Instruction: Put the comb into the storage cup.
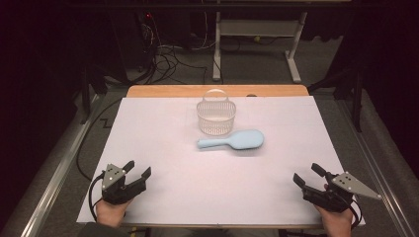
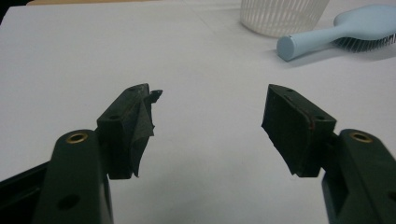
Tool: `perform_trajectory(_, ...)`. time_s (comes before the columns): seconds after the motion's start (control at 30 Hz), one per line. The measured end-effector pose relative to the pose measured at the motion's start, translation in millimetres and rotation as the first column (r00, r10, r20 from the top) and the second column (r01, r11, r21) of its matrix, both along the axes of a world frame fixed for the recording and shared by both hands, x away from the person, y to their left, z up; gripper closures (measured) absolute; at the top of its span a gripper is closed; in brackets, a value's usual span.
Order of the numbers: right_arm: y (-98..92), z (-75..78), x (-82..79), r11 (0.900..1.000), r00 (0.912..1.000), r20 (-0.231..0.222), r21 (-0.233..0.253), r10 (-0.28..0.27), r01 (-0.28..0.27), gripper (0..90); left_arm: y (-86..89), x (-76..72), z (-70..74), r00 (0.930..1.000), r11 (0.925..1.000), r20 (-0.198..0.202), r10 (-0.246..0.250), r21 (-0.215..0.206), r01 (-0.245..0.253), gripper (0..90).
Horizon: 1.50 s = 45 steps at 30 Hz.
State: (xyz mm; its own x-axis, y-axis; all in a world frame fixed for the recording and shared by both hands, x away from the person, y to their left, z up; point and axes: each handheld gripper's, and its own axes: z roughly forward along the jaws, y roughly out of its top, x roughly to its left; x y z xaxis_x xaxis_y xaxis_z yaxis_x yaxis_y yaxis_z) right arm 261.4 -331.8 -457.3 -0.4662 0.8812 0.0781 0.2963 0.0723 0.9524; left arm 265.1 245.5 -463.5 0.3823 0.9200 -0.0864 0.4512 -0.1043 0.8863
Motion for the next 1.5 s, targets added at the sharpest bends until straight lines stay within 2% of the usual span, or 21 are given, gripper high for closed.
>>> perform_trajectory(0.37,0.7,0.4,0.7,1.000,1.0000,0.000,0.004,0.009,-0.009,22.4,1.2,-2.3,-0.1,1.0000,1.0000,0.003,0.002,0.006,-0.002,34.5)
perform_trajectory(0.6,0.5,0.3,0.8,1.000,0.9999,0.003,0.008,0.010,-0.010,22.5,3.3,-4.3,1.4,1.0000,1.0000,0.004,0.003,-0.007,-0.003,34.7)
perform_trajectory(0.93,-4.3,0.5,-2.1,1.000,1.0000,0.007,0.017,0.003,-0.003,22.4,2.9,-7.1,4.1,0.9996,1.0000,0.027,0.003,-0.007,-0.003,36.0)
perform_trajectory(1.17,-6.0,0.5,-2.2,1.000,0.9999,0.010,0.026,0.009,-0.009,23.4,0.4,-7.4,6.2,1.0000,1.0000,-0.002,-0.001,-0.006,0.001,36.6)
perform_trajectory(1.5,-5.0,0.2,-2.0,1.000,0.9999,0.009,0.024,0.014,-0.014,23.6,-1.6,-8.6,10.2,0.9999,0.9999,0.016,0.000,-0.014,0.001,35.3)
